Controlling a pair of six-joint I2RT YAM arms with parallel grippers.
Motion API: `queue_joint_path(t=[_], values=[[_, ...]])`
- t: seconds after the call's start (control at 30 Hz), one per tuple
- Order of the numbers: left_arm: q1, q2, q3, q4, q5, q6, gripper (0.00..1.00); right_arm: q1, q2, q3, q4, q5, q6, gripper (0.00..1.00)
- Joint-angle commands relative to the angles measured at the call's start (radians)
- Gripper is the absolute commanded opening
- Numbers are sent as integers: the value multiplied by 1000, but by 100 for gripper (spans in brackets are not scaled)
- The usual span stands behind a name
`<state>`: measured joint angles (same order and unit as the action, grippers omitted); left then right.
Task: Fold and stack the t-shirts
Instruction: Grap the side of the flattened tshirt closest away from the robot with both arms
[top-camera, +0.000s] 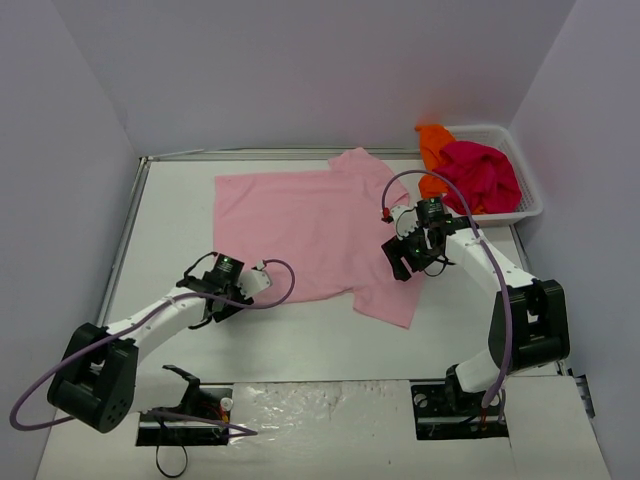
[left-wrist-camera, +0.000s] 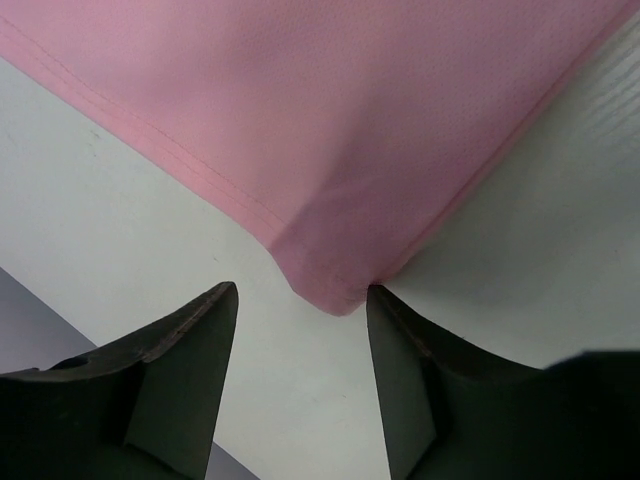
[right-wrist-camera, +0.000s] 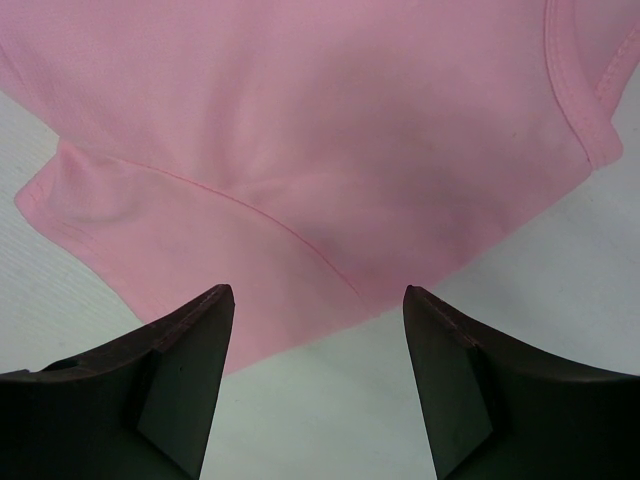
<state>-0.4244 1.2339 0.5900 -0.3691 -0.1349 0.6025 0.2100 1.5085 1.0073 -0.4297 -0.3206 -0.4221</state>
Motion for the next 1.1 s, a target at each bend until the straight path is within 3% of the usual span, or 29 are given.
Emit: queue_joint_path(t=[0.0,0.13,0.27,0.4,0.5,0.8,1.07], values=[[-7,24,8,-33,-2,11,51,-4,-16,-3,-15,14,2,65],[-13,42,11,-44,0,13,36,-4,-11,-3,-15,20,3,65],[-14,70,22,-60,14,10,29,-4,-10,-4,-14,23,3,65],[-19,78,25,-60,9,5,11,-3,-10,-6,-12,31,2,65],[-20,65,36,-76,14,-3,3,-4,-11,-6,-11,29,2,65],[-17,-1,169,-201,107,-87,2,29,-99,8,-75,67,-40,65],[6,78,255,-240,103,-164,2,140,-146,68,-225,153,-156,66]])
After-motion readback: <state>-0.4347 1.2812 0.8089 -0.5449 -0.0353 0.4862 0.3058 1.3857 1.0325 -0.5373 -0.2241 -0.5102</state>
